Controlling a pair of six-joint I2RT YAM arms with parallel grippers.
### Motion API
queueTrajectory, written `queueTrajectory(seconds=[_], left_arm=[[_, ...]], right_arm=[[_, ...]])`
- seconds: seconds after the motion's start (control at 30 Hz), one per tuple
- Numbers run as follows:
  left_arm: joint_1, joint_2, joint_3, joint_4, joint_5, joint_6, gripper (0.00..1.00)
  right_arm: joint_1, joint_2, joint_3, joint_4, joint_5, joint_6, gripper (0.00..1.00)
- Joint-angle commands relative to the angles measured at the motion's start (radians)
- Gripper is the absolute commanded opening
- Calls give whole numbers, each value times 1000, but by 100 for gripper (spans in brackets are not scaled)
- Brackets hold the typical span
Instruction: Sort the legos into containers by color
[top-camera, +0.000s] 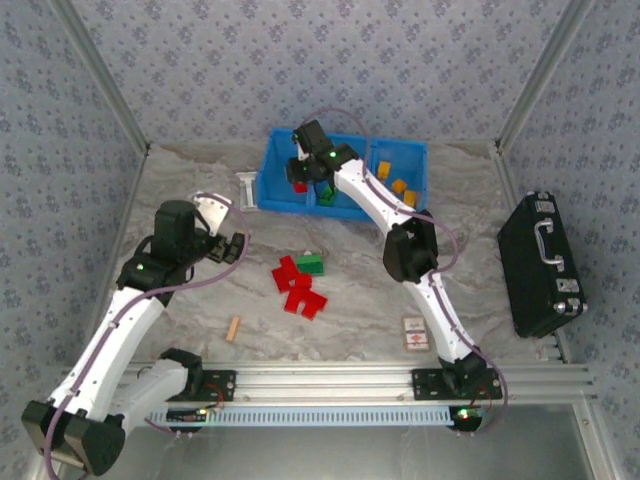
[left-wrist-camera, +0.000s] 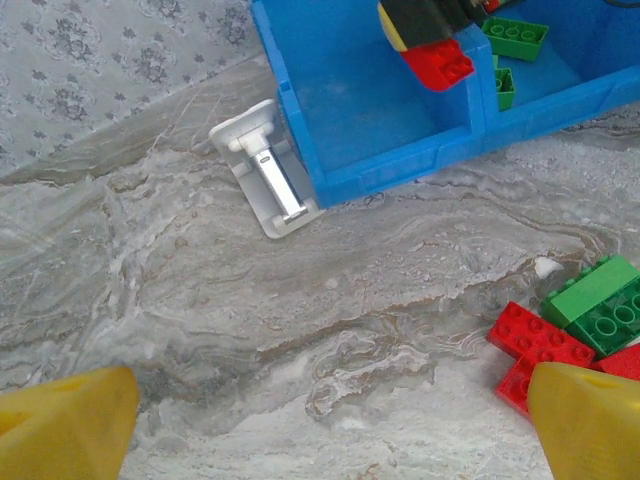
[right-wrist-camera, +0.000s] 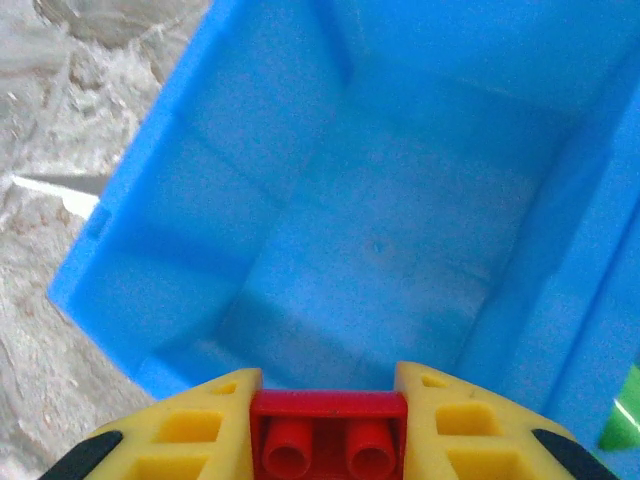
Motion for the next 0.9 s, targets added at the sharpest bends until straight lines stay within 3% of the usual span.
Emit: queueTrajectory(seconds=[0.0,0.2,0.4,0.67,0.87], left_arm=[[9,-3,-3,32,27,-12,100],[9,-15,-3,28,19,-9,100],[9,-7,-7,31,28,-15,100],[-54,44,-52,73,11,-12,100],[-120,87,-80,106,89,24,99]], right_arm=[[-19,57,51,67,8,-10,32],[-26,102,60,38,-12,-33,52],[-23,66,39,37,-3,-60,61],[-9,-160,-158,55,-70,-233,72],[-16,-404,-474,100,-81,-308,75]])
